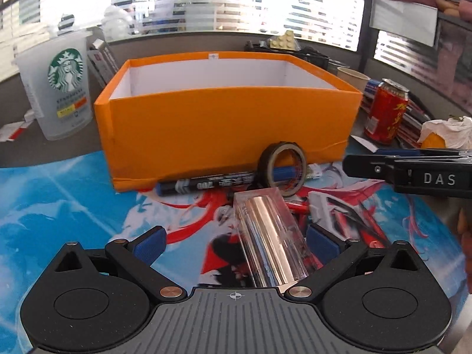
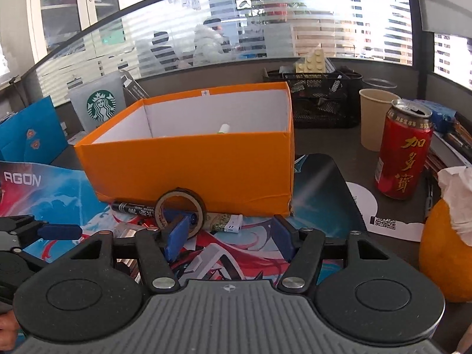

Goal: Organize rigid objects
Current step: 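Move both tools back toward the remaining items on the mat, then grasp the clear rod tube with the left tool while the right tool grasps a black marker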

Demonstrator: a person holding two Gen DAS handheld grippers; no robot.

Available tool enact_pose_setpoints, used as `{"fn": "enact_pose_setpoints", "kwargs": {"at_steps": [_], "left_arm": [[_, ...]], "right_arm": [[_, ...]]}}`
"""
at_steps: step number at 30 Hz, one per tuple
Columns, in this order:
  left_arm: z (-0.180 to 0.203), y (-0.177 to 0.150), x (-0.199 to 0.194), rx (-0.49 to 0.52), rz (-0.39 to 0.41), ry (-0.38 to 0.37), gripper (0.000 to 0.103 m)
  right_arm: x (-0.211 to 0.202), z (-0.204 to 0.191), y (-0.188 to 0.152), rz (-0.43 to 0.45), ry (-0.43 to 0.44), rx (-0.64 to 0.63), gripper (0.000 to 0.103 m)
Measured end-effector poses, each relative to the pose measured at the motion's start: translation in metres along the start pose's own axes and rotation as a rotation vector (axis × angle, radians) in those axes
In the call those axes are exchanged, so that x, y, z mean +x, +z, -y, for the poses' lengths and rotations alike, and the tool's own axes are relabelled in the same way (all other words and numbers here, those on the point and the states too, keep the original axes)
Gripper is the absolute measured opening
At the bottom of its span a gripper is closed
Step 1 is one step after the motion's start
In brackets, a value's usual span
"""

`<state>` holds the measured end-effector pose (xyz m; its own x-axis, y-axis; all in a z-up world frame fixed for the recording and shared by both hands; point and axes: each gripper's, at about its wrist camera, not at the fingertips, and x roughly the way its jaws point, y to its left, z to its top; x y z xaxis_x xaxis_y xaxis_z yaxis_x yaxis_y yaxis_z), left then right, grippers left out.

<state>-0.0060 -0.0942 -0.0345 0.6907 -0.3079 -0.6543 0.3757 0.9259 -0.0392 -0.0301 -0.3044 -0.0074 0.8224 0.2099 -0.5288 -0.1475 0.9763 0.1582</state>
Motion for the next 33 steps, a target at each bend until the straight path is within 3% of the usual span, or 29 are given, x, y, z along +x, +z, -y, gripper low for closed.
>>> {"fn": "enact_pose_setpoints", "kwargs": {"at_steps": [4,8,11,13,27,30,32,33], "left_arm": [[-0.008,-0.006,0.01,0.019,-0.028,0.116,0.101],[-0.029,-0.014,0.014,-0.051,-0.057,0.105,0.101],[-0.037,-0.016,0.011,-0.056,-0.037,0.144,0.101],[-0.045,-0.018,0.011,-0.075,-0.029,0.161,0.1],[-0.062,-0.023,0.01,-0.075,0.013,0.172,0.094],[-0.064,-0.023,0.007,-0.077,0.034,0.182,0.078],[-0.067,-0.022,0.005,-0.077,0.039,0.178,0.058],[-0.068,-0.022,0.004,-0.079,0.039,0.177,0.054]], "right_arm": [[0.005,-0.001,-0.003,-0.011,0.018,-0.003,0.06],[0.005,-0.009,-0.006,-0.02,0.029,-0.017,0.06],[0.001,-0.025,-0.013,-0.023,0.039,-0.057,0.061],[-0.001,-0.037,-0.021,-0.026,0.041,-0.087,0.072],[0.002,-0.092,-0.055,-0.063,-0.01,-0.229,0.073],[0.003,-0.097,-0.06,-0.073,-0.023,-0.249,0.065],[0.003,-0.097,-0.062,-0.069,-0.024,-0.243,0.062],[0.003,-0.096,-0.062,-0.07,-0.017,-0.233,0.057]]}}
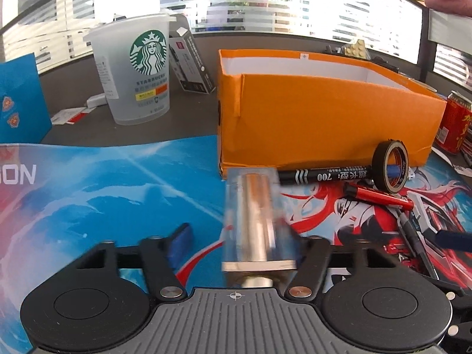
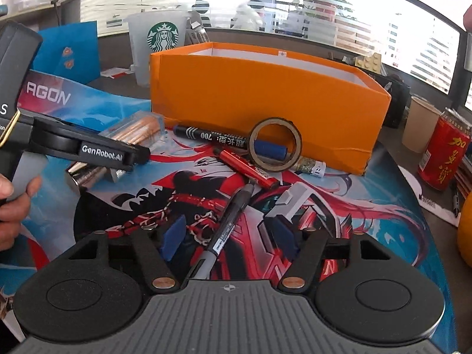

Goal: Organize rigid objects
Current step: 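Grasp the clear rod tube with the left tool while the right tool grasps a black marker, then lift the rod tube and marker and carry them over the orange box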

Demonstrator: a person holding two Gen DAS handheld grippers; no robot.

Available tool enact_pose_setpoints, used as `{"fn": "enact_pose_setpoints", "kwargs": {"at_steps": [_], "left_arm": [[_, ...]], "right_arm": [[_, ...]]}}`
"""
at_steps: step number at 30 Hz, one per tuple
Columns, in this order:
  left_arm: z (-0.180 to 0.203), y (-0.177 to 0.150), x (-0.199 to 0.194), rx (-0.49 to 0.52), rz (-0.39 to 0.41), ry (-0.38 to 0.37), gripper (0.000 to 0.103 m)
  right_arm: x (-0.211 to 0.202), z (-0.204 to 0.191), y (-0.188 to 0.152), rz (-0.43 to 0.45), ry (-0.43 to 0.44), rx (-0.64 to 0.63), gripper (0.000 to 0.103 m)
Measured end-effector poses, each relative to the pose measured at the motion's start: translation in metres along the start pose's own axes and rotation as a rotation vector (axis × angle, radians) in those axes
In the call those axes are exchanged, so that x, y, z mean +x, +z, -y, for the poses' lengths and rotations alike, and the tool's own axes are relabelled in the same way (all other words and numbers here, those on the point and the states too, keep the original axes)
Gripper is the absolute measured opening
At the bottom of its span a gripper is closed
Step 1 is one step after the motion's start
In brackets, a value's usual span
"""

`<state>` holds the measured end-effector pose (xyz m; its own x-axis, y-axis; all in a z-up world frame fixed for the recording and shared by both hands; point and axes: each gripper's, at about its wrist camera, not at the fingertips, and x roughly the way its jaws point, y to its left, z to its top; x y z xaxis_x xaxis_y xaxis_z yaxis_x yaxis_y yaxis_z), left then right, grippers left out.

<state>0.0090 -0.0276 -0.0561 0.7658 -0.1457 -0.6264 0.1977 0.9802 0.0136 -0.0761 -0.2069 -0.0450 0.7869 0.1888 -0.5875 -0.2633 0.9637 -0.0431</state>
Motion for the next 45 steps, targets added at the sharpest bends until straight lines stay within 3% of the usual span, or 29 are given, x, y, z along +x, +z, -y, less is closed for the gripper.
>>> {"fn": "enact_pose_setpoints", "kwargs": {"at_steps": [2,4,10,14,20,25,32,38,45], "left_arm": [[-0.002,0.0,-0.001,-0.004,0.003,0.0,0.035],[-0.003,0.0,-0.002,-0.011,0.004,-0.001,0.035],[-0.003,-0.001,-0.006,-0.015,-0.002,-0.01,0.035],[-0.004,0.0,-0.013,-0.03,0.002,-0.025,0.035],[-0.007,0.003,-0.031,-0.051,0.033,-0.058,0.035],[-0.011,0.009,-0.037,-0.074,0.042,-0.077,0.035],[-0.01,0.003,-0.031,-0.047,0.035,-0.047,0.035],[-0.013,-0.006,-0.015,-0.059,-0.031,-0.054,0.036],[-0.006,-0.003,-0.01,0.0,-0.022,-0.021,0.038]], "right_arm": [[-0.001,0.0,0.0,-0.002,0.02,0.017,0.042],[-0.002,-0.002,0.0,0.003,0.015,0.007,0.028],[-0.003,0.0,0.0,0.008,0.008,0.007,0.01],[-0.004,0.009,-0.001,0.013,0.035,0.042,0.009],[-0.004,0.044,-0.002,-0.002,0.17,0.252,0.009],[-0.009,0.05,-0.003,0.004,0.196,0.301,0.009],[-0.009,0.041,-0.002,0.019,0.131,0.216,0.009],[-0.006,0.033,-0.005,0.016,0.087,0.155,0.009],[-0.006,0.029,-0.006,0.022,0.07,0.117,0.009]]}}
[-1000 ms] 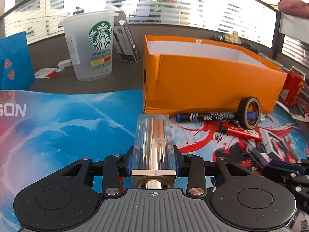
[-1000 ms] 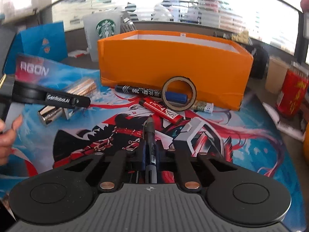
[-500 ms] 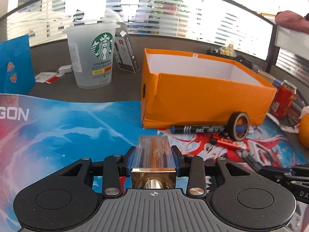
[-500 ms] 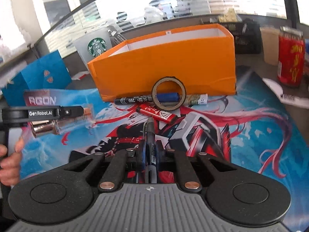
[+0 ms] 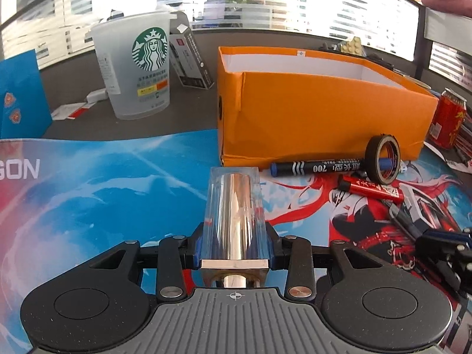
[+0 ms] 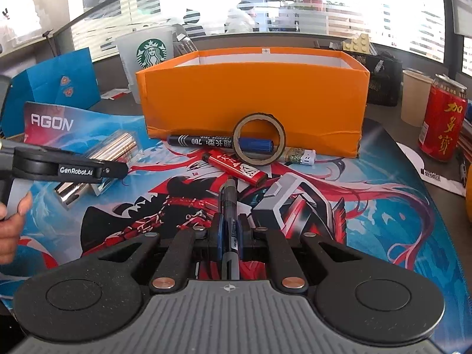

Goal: Organize rigid objects
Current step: 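Lift the rod tube and marker and carry them over the orange box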

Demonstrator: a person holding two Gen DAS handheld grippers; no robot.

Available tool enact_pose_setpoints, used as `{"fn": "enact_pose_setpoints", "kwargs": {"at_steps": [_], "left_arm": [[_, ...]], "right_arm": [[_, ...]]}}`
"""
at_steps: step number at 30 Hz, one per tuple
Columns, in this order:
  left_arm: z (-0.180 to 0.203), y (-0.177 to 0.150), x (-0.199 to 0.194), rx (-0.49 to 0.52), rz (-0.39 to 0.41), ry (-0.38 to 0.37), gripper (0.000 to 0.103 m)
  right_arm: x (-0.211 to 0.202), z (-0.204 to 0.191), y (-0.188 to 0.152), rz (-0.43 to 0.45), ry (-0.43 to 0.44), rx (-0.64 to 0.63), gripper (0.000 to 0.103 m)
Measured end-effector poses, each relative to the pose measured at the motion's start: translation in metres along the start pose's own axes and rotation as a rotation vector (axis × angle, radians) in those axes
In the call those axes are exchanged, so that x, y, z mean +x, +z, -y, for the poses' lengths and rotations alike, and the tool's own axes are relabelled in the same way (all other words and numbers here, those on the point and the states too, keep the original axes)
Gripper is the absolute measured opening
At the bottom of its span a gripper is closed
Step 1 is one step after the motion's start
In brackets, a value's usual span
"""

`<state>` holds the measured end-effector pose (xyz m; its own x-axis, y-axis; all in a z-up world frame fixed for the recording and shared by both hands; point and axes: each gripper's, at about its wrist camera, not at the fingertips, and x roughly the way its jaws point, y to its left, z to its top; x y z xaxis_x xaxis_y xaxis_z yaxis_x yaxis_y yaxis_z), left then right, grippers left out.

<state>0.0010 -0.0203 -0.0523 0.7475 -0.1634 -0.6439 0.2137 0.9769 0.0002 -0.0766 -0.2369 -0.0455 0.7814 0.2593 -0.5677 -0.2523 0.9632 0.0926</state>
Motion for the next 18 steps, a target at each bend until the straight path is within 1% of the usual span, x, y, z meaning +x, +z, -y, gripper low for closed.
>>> {"fn": "enact_pose_setpoints", "kwargs": {"at_steps": [4,6,7,8,9,14,16,18], "left_arm": [[0.001,0.004,0.008,-0.001,0.004,0.004,0.046],[0.006,0.006,0.012,0.021,0.013,0.01,0.046],[0.008,0.007,0.014,0.031,0.019,0.007,0.043],[0.009,0.008,0.015,0.036,0.022,0.001,0.035],[0.01,0.01,0.017,0.037,0.022,-0.019,0.035],[0.014,0.008,0.014,0.028,0.029,-0.039,0.035],[0.013,0.009,0.012,0.007,0.022,-0.07,0.035],[0.012,0.012,0.008,-0.004,0.022,-0.085,0.035]], "right_arm": [[0.0,-0.003,-0.001,0.001,-0.006,-0.026,0.009],[0.0,-0.004,-0.001,0.0,-0.008,-0.04,0.009],[0.0,-0.004,-0.001,0.001,-0.009,-0.044,0.009],[0.0,-0.005,-0.001,0.001,-0.01,-0.046,0.009],[0.0,-0.005,-0.001,0.002,-0.009,-0.046,0.009],[0.001,-0.003,0.0,0.001,0.001,-0.024,0.009],[0.001,-0.001,0.001,-0.001,0.008,-0.01,0.009],[0.001,0.002,0.002,-0.003,0.018,0.008,0.009]]}}
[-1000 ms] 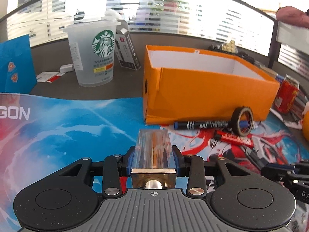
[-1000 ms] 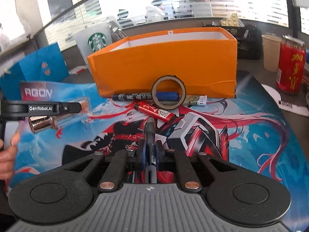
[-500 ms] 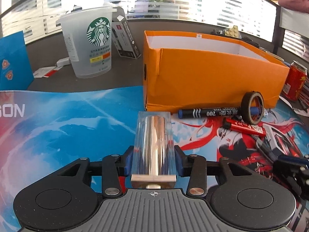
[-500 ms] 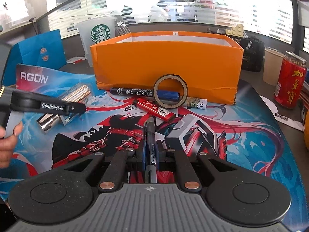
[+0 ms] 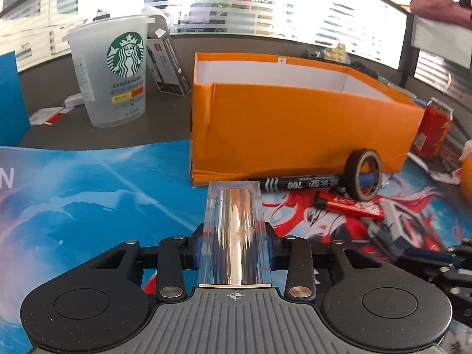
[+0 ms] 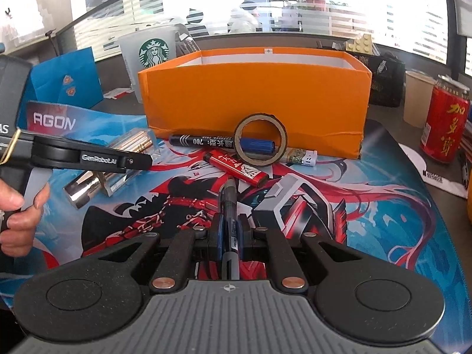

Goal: Organize rigid objects
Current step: 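Lift the rod tube and marker and carry them over the orange box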

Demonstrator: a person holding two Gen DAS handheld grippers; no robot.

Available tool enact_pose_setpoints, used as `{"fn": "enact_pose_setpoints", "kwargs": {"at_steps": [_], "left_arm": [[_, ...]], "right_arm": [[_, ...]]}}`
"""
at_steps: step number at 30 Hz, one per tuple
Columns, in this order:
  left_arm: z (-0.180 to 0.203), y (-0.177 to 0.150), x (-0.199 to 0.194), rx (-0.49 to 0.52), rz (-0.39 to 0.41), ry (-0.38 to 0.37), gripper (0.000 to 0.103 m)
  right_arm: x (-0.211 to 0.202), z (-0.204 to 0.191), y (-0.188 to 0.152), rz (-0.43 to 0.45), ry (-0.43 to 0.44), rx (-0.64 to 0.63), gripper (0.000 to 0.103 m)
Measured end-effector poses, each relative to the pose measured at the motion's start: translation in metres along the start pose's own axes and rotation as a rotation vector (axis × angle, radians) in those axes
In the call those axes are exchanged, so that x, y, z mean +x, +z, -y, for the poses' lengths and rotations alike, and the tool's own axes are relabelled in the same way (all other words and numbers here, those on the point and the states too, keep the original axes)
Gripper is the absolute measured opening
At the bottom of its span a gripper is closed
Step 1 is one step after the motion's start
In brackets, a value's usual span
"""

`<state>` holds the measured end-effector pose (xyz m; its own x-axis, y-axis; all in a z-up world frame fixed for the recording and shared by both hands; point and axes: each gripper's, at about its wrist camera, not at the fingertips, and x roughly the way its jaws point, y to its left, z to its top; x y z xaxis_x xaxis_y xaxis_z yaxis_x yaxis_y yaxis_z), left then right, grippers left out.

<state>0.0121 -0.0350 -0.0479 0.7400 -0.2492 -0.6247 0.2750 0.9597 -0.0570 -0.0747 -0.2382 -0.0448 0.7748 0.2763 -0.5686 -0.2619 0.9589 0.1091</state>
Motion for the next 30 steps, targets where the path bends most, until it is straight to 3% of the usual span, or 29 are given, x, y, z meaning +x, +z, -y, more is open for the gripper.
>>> {"fn": "enact_pose_setpoints", "kwargs": {"at_steps": [9,18,30], "left_arm": [[-0.01,0.015,-0.029,-0.044,0.056,-0.038,0.035],[-0.007,0.043,-0.057,-0.031,0.127,-0.074,0.035],[0.006,0.096,-0.05,0.014,0.169,-0.049,0.035]], "right_arm": [[-0.009,0.006,0.008,0.014,0.034,0.052,0.009],[-0.026,0.005,0.031,0.096,0.047,0.045,0.009],[-0.038,0.021,0.073,0.208,0.05,0.038,0.009]]}}
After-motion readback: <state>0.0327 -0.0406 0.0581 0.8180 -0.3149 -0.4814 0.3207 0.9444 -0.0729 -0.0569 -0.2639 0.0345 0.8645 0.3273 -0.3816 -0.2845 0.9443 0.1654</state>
